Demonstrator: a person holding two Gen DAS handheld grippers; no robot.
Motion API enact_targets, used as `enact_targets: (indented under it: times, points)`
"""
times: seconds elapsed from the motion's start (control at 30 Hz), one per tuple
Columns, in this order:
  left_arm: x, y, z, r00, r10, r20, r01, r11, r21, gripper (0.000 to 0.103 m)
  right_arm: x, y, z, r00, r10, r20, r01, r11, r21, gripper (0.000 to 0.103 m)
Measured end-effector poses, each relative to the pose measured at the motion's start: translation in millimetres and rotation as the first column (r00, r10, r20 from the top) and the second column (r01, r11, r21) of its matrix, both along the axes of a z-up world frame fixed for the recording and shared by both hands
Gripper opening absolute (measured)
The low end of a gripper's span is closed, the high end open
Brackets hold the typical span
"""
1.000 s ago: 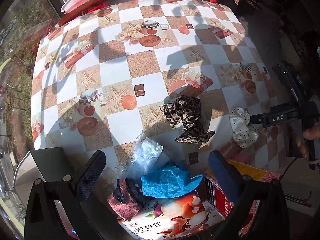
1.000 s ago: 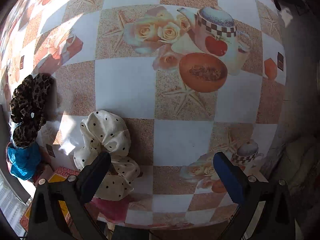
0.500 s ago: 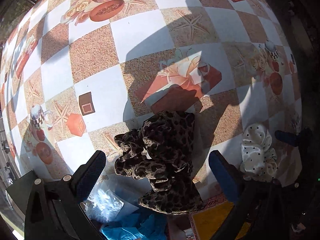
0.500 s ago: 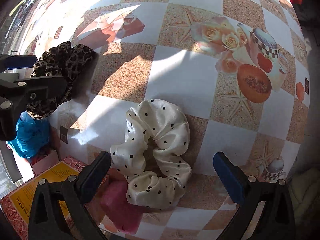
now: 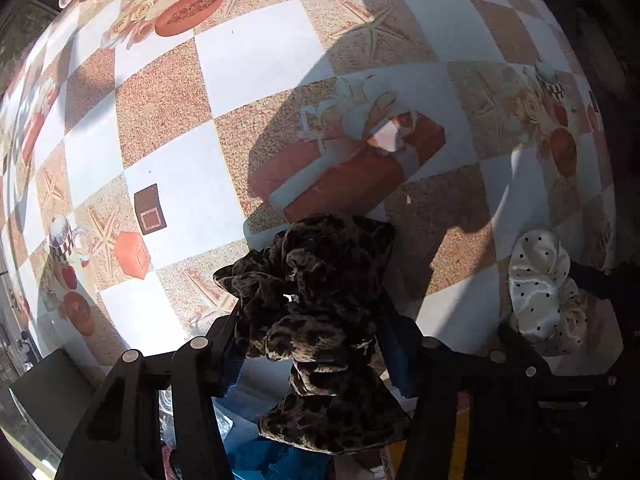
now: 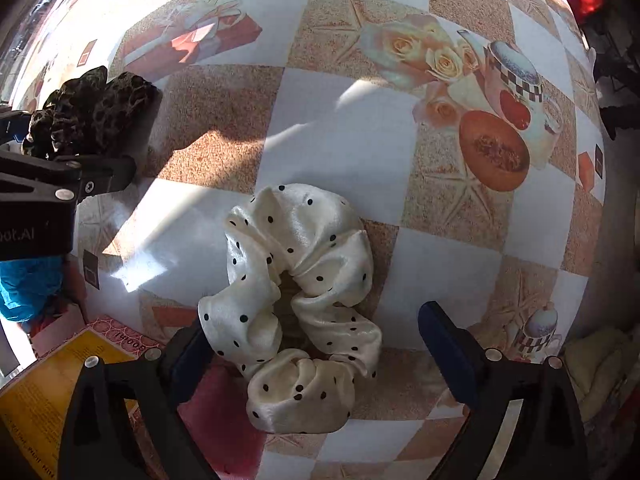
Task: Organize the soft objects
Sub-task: 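Grasp the leopard-print fabric with the left gripper while the right gripper grasps the polka-dot scrunchie, then lift the leopard fabric and scrunchie with both grippers over the white box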
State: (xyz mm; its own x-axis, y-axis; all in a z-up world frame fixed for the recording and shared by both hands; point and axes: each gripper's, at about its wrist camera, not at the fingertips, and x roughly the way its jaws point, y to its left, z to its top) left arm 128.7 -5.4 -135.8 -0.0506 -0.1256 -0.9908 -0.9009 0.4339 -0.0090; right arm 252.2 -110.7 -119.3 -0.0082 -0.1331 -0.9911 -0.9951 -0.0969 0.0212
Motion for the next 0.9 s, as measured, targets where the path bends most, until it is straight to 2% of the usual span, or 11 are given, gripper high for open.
enact_targets:
  times: [0.03, 0.07, 0.1, 0.13, 0.27, 0.4, 0.53, 0.73, 0.9]
  points:
    - [0.0, 0.3, 1.7, 1.0, -0.001, 0.01, 0.001, 1.0, -0.005, 0.03, -2.2, 0.4, 9.2, 1.0, -0.004, -0.001, 0.004, 1.0, 0.015, 0.067]
    - [-2.3, 0.8, 3.4, 0.999, 0.015, 0.031, -0.015, 1.0, -0.011, 0.029, -0.3, -0.3, 13.6, 1.0, -0.003, -0.007, 0.004, 1.0, 0.028, 0.042]
    - [-6.1, 0.6, 6.4, 0.998, 0.033, 0.049, -0.033, 0.999, -0.006, 0.029, 4.5, -1.5, 17.0, 1.0, -0.012, -0.027, 0.013, 0.999, 0.032, 0.029]
    - [-10.0, 1.7, 10.7, 0.997, 0.047, 0.054, -0.047, 0.999, 0.013, 0.029, 10.4, -2.7, 19.1, 0.998, -0.042, -0.053, 0.044, 0.999, 0.029, 0.022]
    - [-26.6, -5.1, 42.2, 0.991, 0.088, 0.096, -0.1, 0.988, 0.121, 0.029, 35.7, -9.7, 44.1, 0.984, -0.139, -0.107, 0.149, 0.985, 0.088, 0.022]
    - [-42.7, -18.6, 76.6, 0.986, 0.113, 0.126, -0.137, 0.97, 0.201, 0.029, 45.1, -26.2, 79.8, 0.973, -0.172, -0.151, 0.193, 0.971, 0.14, 0.022]
    - [-55.7, -37.6, 113.1, 0.984, 0.101, 0.145, -0.137, 0.955, 0.263, 0.029, 56.7, -42.1, 109.5, 0.96, -0.208, -0.188, 0.239, 0.958, 0.161, 0.022]
    - [-70.6, -78.2, 152.7, 0.978, 0.068, 0.198, -0.129, 0.941, 0.312, 0.029, 38.1, -45.6, 151.6, 0.952, -0.215, -0.218, 0.261, 0.942, 0.212, 0.022]
    - [-95.5, -109.9, 165.1, 0.971, 0.071, 0.227, -0.148, 0.928, 0.342, 0.029, -3.9, -50.2, 170.2, 0.95, -0.202, -0.24, 0.263, 0.929, 0.26, 0.022]
